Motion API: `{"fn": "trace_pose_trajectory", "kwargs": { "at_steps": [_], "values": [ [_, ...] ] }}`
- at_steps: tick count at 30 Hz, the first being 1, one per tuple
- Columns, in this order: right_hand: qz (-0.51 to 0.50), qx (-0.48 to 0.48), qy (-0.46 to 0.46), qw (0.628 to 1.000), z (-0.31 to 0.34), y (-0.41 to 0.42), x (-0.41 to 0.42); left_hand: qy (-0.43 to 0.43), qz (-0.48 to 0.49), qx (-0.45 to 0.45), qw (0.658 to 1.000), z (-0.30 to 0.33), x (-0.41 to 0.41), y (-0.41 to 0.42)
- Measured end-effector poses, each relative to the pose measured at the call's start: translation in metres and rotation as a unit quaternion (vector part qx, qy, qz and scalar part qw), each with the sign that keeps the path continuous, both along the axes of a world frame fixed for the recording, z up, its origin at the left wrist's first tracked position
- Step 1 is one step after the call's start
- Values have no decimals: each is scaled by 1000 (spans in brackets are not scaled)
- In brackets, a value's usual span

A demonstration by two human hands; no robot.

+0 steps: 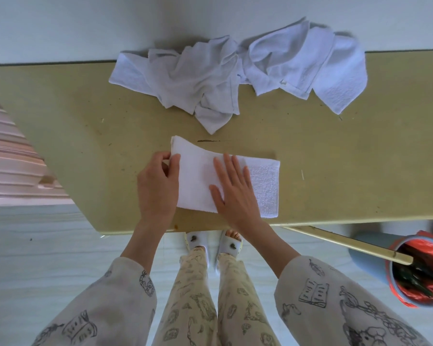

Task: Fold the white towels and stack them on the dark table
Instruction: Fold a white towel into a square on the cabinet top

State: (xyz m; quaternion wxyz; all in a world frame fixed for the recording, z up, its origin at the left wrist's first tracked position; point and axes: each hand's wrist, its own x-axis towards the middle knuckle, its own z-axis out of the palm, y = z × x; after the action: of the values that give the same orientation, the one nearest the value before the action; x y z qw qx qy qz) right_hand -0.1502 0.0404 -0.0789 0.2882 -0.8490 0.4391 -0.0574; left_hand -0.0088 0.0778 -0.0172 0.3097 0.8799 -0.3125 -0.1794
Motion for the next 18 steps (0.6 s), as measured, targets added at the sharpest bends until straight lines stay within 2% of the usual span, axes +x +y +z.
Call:
{"fn": "trace_pose_trajectory", "kwargs": {
  "at_steps": [3,5,7,10,18],
  "values": [
    [-162,61,-116,978,26,-6,-30,5,-24,-30,999,15,-19,-9],
    [-300,143,-159,930,37,-13,-56,9,-44,-39,998,19,-37,-17],
    [-380,262,-198,865,41,-21,-74,18,-68,-38,997,16,-54,-25],
    [-399,346,-214,822,37,-30,-88,35,-98,-18,994,2,-83,-39],
    [-412,399,-223,789,26,-38,-93,52,-169,49,983,-28,-127,-50]
  ]
}}
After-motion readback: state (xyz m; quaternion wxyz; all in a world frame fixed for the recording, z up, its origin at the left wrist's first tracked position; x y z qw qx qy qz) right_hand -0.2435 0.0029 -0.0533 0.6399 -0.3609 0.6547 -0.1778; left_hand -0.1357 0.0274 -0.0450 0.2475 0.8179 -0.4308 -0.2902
